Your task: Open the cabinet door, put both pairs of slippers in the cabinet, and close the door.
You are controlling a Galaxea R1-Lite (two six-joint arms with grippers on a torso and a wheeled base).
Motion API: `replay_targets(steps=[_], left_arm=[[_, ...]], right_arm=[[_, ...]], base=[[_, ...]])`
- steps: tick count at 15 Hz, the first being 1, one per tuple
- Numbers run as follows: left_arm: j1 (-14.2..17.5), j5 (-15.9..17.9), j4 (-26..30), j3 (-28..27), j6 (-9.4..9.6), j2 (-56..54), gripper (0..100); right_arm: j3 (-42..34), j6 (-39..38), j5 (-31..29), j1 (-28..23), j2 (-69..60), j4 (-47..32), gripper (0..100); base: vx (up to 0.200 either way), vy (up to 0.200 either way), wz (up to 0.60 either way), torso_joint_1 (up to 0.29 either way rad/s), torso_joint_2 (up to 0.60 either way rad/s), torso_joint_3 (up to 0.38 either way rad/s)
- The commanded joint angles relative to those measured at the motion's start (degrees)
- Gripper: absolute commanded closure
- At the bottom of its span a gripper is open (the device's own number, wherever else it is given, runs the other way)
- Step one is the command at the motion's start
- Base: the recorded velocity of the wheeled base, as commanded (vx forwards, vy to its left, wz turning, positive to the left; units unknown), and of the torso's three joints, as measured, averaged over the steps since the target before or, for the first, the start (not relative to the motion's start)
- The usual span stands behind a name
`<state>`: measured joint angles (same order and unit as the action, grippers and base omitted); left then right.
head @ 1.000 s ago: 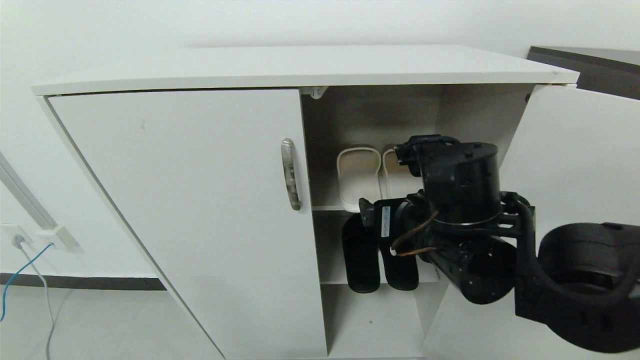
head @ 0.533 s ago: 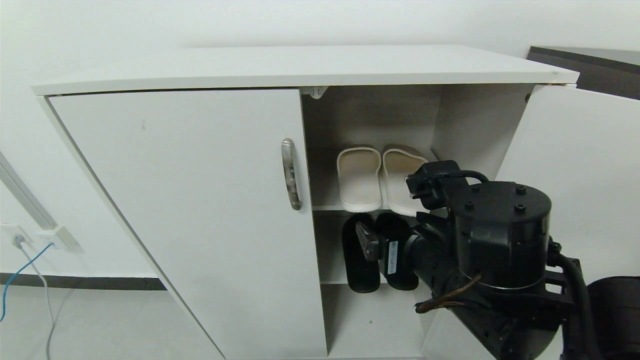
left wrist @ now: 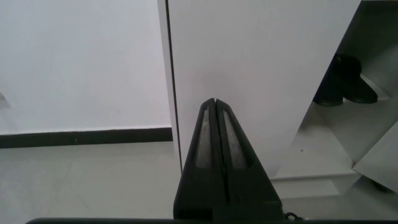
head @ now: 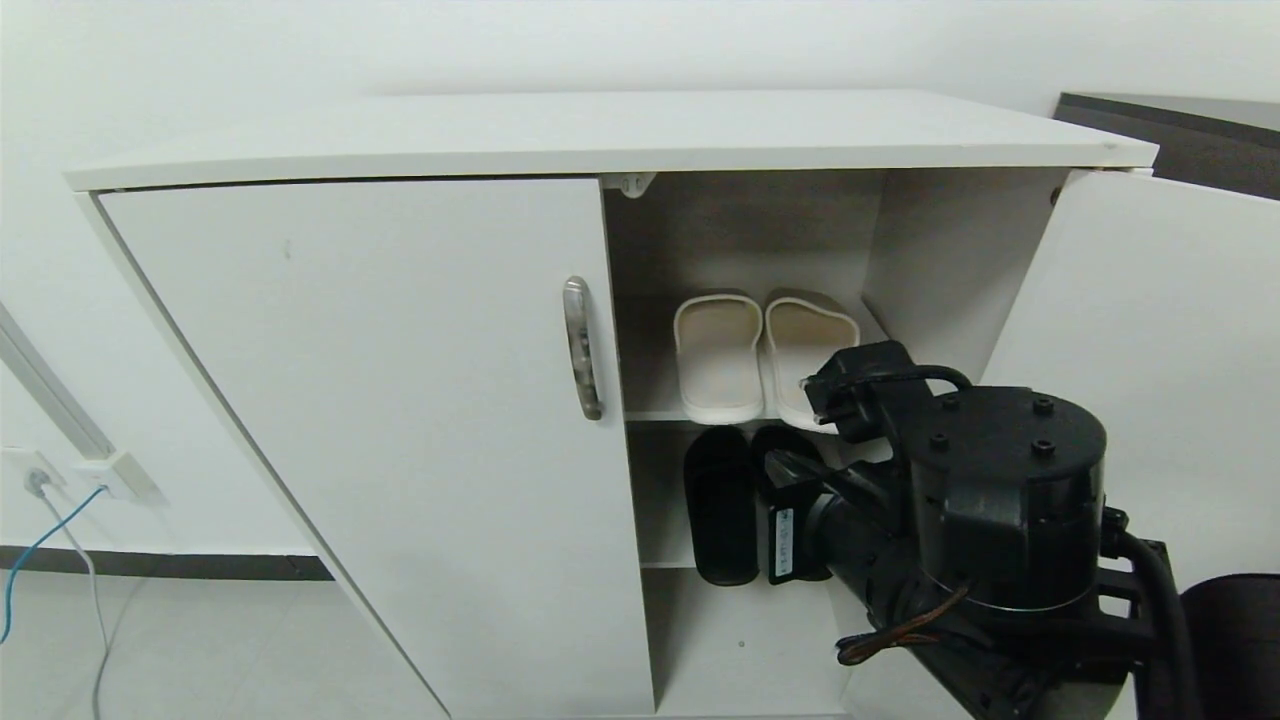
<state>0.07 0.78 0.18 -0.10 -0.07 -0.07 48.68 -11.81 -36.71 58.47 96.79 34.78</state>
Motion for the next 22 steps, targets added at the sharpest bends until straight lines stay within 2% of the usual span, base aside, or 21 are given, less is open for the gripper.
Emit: replay_targets(steps=[1, 15, 22], left_arm=[[0.0, 0.0, 0.0, 0.0, -0.01, 0.1, 100], [0.0, 0.0, 0.0, 0.0, -0.01, 0.1, 100], [0.0, 0.0, 0.0, 0.0, -0.01, 0.1, 100]], right_arm=[[0.0, 0.0, 0.1, -0.1, 0.7, 0.1, 100], [-1.2, -0.1, 1.3, -1.3, 3.1, 0.3, 100], [-2.3, 0.1, 2.5, -3.4, 4.8, 0.4, 100]], base=[[-0.2, 0.0, 0.0, -0.002, 0.0, 0.002], [-0.2, 0.0, 0.0, 0.002, 0.0, 0.003], [0.0, 0.0, 0.0, 0.0, 0.0, 0.0]])
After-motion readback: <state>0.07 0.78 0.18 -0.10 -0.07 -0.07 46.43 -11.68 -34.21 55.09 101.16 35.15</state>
